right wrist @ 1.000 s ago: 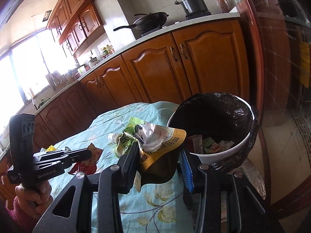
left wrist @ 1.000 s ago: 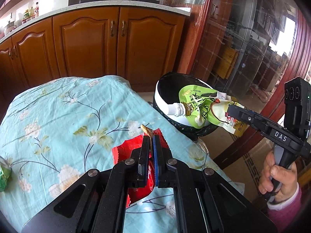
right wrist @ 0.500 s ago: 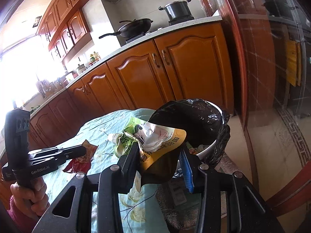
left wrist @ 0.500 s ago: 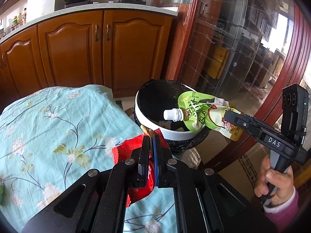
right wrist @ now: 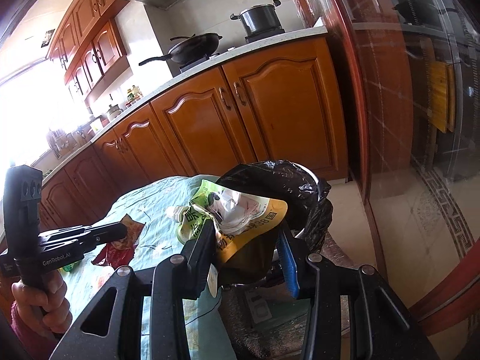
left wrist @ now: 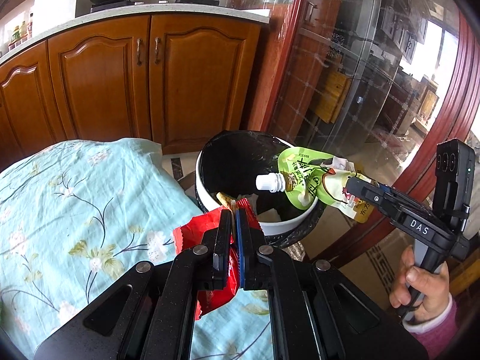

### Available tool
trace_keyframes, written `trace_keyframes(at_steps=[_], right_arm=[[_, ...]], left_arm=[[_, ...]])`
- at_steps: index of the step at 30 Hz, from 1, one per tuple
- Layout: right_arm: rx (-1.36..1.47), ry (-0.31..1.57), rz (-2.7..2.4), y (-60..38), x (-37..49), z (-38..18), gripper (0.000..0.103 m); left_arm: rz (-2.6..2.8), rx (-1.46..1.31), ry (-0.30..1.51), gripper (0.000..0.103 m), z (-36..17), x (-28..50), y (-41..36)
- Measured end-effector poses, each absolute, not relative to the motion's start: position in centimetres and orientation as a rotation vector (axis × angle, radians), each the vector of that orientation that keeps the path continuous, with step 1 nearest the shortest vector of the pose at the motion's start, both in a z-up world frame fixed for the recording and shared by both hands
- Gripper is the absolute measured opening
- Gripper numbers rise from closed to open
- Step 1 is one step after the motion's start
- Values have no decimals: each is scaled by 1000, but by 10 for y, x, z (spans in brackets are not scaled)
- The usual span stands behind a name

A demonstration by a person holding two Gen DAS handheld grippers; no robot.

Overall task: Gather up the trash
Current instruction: 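Carry the red bag and green pouch over the bin with both grippers, then open the left gripper over the bin while the right gripper opens, dropping both items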

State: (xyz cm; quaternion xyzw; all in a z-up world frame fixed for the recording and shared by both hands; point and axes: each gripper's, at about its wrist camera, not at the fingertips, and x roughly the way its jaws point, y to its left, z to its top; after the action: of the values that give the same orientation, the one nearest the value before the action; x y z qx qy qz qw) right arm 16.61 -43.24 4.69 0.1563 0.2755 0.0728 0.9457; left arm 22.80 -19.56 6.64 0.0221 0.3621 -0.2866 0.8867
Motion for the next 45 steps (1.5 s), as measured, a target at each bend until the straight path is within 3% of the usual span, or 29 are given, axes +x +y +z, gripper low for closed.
trace_keyframes(at_steps=[17,45], right_arm=[[143,594,47,-437,200,63,41],[-91,762,63,-418,265,41,42]], left_arm=[[-632,61,768,3,70,276,-241],[-614,116,882,3,31,318,-286]])
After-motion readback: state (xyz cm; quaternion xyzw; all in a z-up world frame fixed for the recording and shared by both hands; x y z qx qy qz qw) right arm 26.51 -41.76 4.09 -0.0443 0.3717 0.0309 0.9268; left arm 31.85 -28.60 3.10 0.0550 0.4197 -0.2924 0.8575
